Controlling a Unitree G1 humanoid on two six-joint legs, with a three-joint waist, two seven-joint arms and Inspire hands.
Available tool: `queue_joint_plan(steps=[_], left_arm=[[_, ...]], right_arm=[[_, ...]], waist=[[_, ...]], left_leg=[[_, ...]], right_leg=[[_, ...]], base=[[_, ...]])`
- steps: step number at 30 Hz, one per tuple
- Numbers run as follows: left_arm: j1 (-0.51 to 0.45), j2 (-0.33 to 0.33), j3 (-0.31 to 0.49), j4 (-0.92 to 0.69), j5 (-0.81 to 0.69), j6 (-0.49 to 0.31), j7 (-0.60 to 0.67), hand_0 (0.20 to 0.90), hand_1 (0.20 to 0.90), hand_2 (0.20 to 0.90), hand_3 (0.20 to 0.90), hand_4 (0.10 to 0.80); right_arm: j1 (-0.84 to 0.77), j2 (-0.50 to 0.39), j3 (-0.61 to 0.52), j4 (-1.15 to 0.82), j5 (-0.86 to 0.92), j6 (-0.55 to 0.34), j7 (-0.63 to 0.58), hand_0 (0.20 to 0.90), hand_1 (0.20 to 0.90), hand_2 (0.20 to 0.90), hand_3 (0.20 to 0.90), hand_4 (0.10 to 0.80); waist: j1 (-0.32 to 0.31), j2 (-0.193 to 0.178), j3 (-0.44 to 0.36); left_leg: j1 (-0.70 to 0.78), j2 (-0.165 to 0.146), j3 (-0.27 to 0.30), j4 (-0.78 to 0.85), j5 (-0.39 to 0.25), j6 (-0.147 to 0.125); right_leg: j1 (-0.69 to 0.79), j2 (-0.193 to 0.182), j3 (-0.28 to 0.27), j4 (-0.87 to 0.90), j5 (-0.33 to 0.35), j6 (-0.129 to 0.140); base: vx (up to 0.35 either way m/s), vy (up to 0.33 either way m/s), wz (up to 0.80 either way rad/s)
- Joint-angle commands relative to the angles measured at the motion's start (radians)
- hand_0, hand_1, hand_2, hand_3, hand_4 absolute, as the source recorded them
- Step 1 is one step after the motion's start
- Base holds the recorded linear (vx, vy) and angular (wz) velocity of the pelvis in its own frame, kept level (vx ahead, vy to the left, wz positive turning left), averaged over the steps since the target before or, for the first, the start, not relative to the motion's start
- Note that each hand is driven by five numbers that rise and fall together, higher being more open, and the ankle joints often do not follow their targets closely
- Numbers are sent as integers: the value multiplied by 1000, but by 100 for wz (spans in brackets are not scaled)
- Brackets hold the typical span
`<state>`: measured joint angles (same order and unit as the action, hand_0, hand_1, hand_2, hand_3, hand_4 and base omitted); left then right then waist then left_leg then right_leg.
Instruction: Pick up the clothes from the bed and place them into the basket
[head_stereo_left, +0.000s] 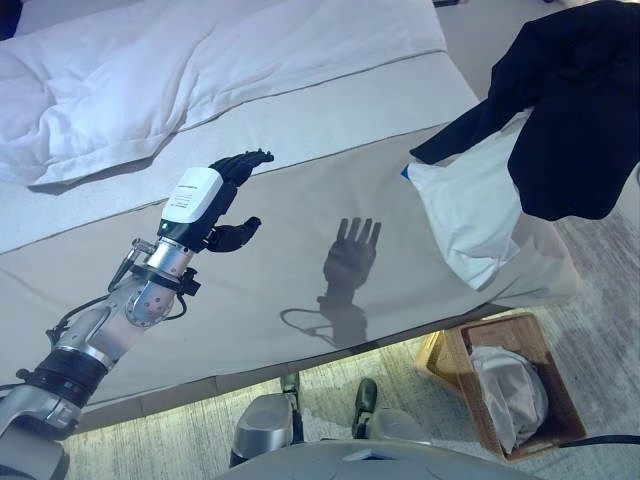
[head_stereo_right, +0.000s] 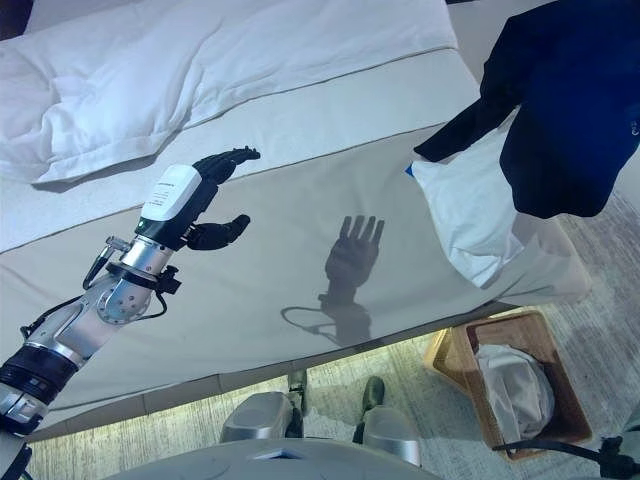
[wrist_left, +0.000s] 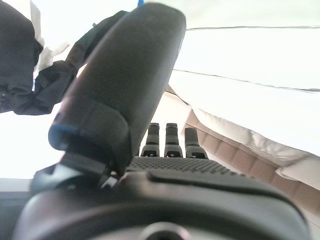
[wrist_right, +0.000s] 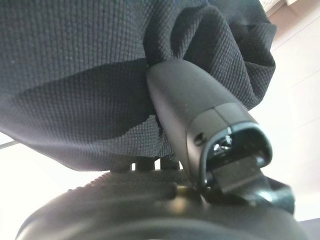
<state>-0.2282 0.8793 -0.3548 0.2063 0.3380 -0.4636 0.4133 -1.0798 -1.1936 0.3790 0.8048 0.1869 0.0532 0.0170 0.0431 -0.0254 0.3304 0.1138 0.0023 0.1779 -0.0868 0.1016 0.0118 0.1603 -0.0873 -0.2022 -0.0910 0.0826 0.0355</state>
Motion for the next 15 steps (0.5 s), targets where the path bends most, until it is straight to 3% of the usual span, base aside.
queue_joint_plan(steps=[1, 15], left_arm=[[44, -6, 4, -9, 8, -76, 73, 900, 900, 900, 900, 800], [76, -10, 34, -15, 12, -89, 41, 900, 900, 900, 900, 800]], right_arm=[[-77, -134, 24, -59, 33, -67, -55, 300, 300, 300, 200, 100], [-102, -143, 58, -55, 37, -70, -20, 300, 300, 300, 200, 100]], waist=[[-12, -41, -277], [-1, -53, -289]], left_leg=[[13, 41, -16, 17, -124, -45], [7, 46, -19, 11, -123, -50]], right_leg=[[-63, -8, -4, 76, -69, 61], [-63, -7, -16, 59, -64, 64]], base=[[21, -14, -18], [15, -4, -7]])
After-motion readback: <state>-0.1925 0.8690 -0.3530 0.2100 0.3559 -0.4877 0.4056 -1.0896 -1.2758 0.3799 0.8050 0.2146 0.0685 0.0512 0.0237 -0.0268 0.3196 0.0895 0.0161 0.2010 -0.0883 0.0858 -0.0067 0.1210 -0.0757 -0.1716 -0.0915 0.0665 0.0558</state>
